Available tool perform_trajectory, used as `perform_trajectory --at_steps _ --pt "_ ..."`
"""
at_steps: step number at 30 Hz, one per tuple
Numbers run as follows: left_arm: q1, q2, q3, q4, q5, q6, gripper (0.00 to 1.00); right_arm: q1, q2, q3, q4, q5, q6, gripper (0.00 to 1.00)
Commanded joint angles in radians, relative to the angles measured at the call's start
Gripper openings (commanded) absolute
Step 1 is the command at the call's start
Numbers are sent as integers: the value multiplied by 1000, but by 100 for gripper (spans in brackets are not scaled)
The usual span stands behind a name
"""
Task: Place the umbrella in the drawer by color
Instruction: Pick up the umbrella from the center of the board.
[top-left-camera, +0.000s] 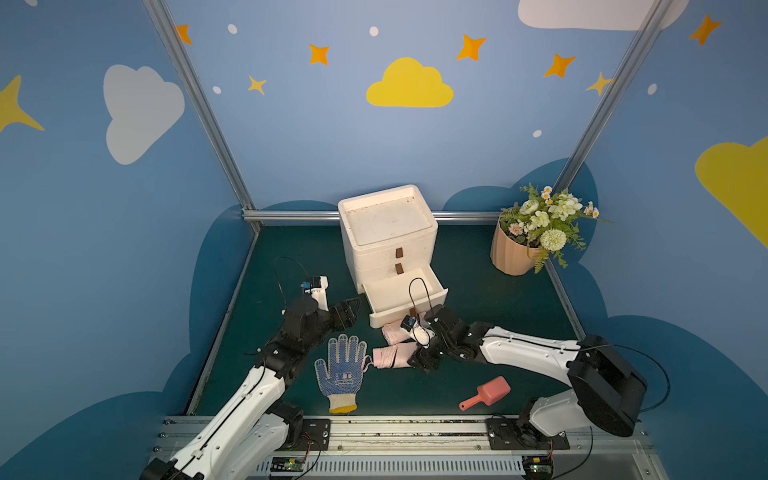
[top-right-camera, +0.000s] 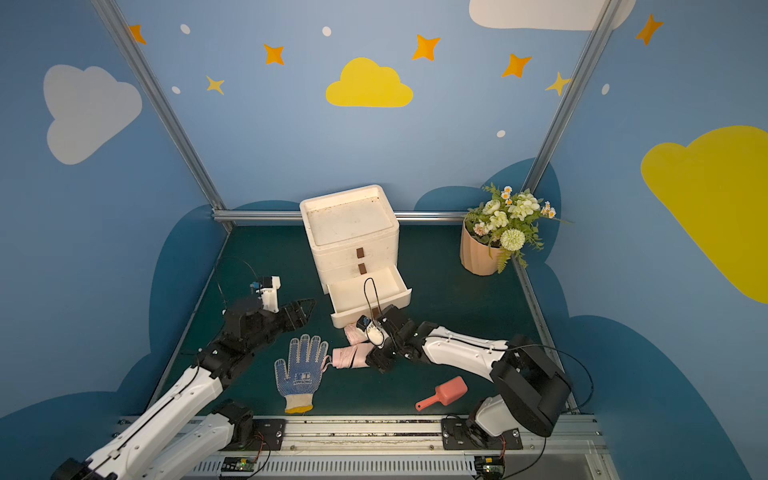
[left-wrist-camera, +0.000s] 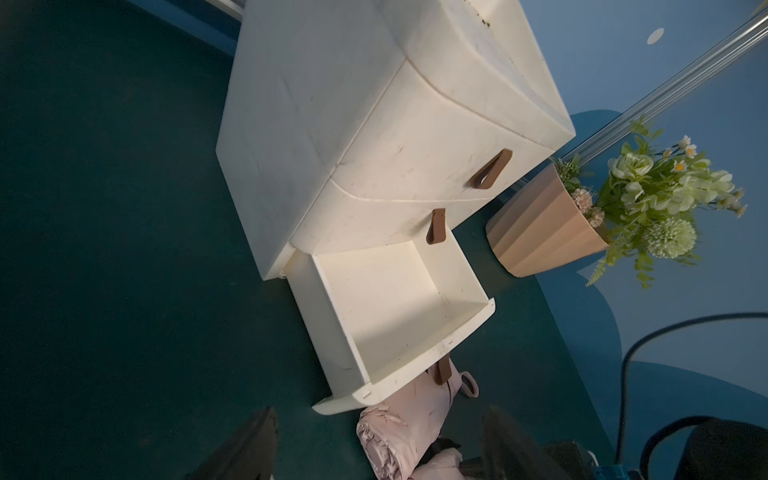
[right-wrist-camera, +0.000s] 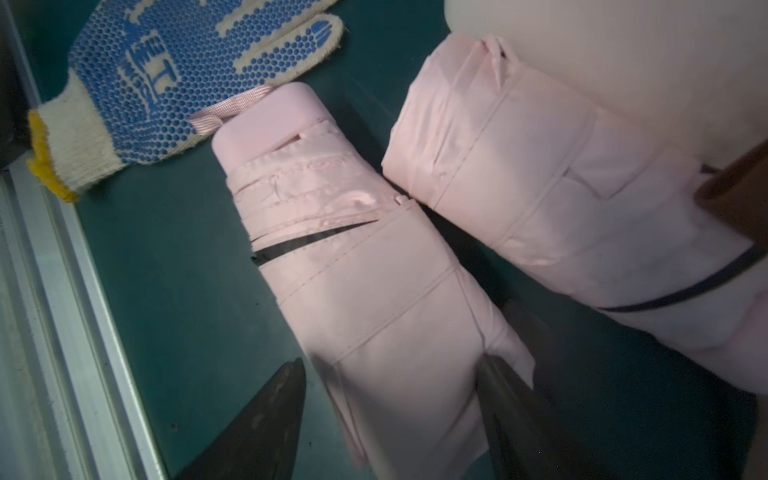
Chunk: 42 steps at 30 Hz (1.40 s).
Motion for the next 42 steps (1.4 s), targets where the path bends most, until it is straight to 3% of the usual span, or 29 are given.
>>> perform_trajectory --at_steps 1,4,8,10,15,24,33,36,42 --pt "2 -55 -84 95 14 25 82 33 70 35 -91 128 9 70" --pt "2 -92 -133 111 -8 47 82 49 114 57 -113 207 41 69" --pt "1 -123 -172 135 -45 56 83 91 153 80 -127 288 48 61" --pt "2 -136 -183 137 -56 44 83 115 167 90 -133 319 39 50" --pt "2 -182 -189 107 -60 38 83 162 183 93 -127 355 13 1" --pt "2 -224 -209 120 -32 12 82 196 102 85 -128 413 -25 0" --pt "-29 -104 -204 345 246 43 86 185 -332 -61 1 457 -103 0" --pt "-86 -53 -178 403 321 77 87 168 -487 -130 64 490 -102 0" --pt "-290 23 -100 419 313 206 88 125 -675 -199 194 461 -76 0"
